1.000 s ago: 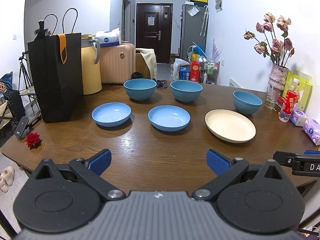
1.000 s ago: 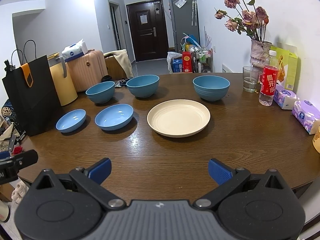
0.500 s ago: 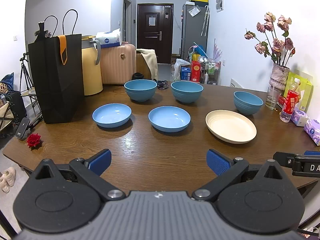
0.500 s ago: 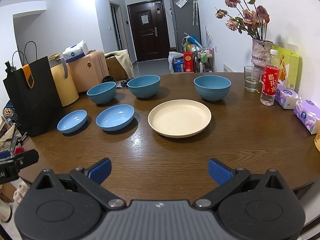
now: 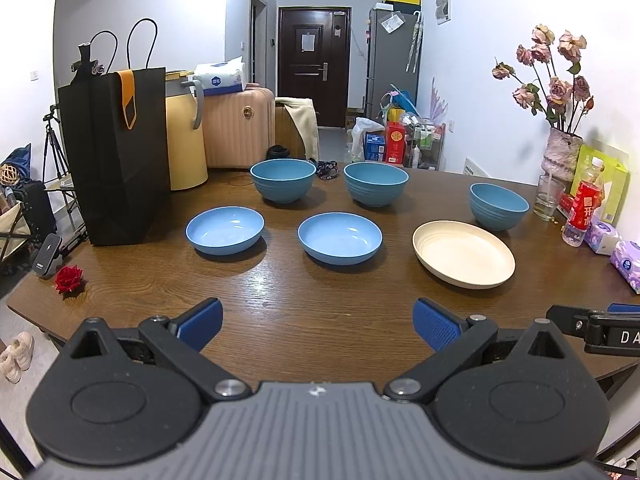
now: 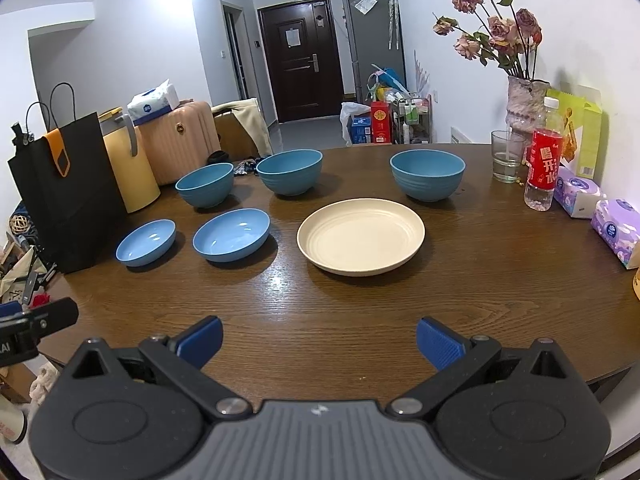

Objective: Organize plates and bowls

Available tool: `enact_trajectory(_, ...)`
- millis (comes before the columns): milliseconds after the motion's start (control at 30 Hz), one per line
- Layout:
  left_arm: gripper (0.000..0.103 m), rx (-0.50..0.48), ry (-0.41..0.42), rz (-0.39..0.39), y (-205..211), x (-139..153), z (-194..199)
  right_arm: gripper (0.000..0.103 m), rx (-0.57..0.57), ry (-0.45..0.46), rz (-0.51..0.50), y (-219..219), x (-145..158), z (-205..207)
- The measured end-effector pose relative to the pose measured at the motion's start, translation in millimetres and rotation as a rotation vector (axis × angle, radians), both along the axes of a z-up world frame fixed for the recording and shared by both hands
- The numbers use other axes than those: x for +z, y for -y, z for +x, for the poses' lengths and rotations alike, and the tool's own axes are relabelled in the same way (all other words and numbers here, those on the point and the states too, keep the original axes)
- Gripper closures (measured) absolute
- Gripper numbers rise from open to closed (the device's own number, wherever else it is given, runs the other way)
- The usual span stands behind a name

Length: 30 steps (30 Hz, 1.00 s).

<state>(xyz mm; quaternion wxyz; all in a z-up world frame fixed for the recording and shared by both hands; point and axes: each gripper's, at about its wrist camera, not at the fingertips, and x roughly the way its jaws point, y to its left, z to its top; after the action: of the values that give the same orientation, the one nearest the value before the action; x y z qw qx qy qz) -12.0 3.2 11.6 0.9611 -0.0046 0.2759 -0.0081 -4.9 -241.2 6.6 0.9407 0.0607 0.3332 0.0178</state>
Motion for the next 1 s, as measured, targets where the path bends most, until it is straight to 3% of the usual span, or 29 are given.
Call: enact_trajectory(1000, 0.0, -0.021, -0.026, 0.002, 18.2, -9.3, 13.2, 0.0, 0.04, -0.035, 0.018, 1.4, -7.9, 13.4)
